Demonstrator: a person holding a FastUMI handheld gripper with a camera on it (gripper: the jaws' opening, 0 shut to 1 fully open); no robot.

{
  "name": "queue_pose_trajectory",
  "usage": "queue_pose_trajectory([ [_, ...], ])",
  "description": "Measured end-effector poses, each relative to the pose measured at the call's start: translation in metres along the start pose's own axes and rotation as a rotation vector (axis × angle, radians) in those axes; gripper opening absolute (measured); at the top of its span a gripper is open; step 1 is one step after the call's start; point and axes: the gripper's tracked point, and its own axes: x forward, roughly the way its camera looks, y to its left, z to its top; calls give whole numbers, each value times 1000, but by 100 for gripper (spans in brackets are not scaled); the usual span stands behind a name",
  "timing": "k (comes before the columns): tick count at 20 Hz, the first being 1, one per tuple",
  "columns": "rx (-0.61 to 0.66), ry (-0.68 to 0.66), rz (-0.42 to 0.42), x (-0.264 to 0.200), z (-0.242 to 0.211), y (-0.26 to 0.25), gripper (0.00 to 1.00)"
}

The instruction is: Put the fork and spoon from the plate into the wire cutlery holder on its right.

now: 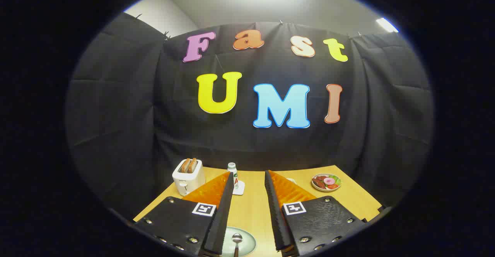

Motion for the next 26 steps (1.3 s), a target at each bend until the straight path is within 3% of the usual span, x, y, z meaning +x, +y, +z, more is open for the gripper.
queue_pose_trajectory([
  [7,-2,-35,-11,4,15,-3,49],
  [13,-3,-9,-5,8,1,2,49],
  [18,1,107,29,17,-51,14,49],
  [26,19,422,44,16,-190,25,49],
])
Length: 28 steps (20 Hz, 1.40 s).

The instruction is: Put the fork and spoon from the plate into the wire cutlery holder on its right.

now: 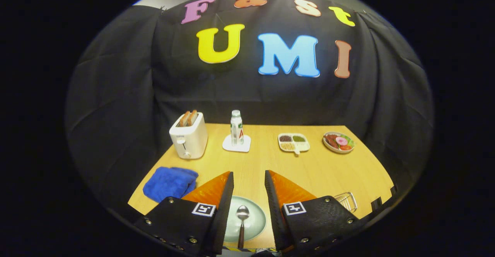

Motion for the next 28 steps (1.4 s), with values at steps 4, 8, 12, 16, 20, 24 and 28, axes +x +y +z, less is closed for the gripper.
queue_pose_trajectory([
  [4,-17,138,4,20,-60,4,49],
  [8,-43,259,7,32,-110,9,49],
  [12,-38,367,12,40,-153,14,49],
  [16,-52,450,3,41,-181,13,49],
  [20,-58,503,11,42,-200,16,49],
  [24,-59,545,11,46,-213,17,49],
  [28,-75,579,18,46,-217,19,49],
])
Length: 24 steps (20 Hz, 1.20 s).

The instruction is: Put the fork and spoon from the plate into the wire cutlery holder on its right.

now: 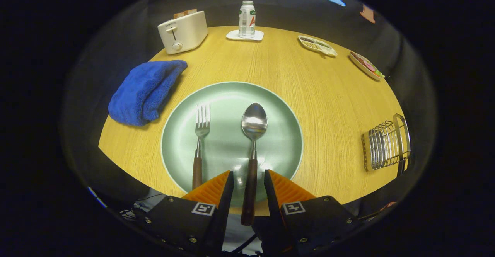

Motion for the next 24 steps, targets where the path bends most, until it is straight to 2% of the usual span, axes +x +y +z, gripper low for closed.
queue_pose_trajectory([
  [1,-3,12,12,2,-1,3,49],
  [2,-12,29,21,5,-6,6,42],
  [3,-24,50,3,5,-5,2,29],
  [6,-38,43,6,6,-7,1,9],
  [16,-34,-77,21,-12,19,6,9],
  [24,-16,-234,-16,-53,63,-3,9],
])
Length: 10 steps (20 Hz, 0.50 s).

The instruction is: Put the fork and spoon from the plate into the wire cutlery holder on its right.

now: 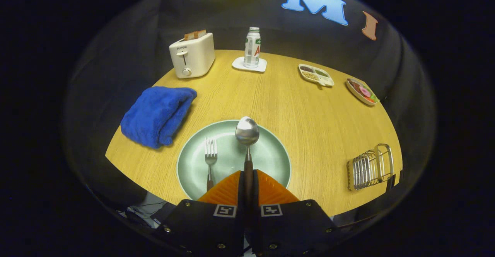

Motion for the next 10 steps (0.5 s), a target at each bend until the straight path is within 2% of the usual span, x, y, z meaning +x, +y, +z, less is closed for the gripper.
queue_pose_trajectory([
  [10,141,-158,-157,-51,65,-75,9],
])
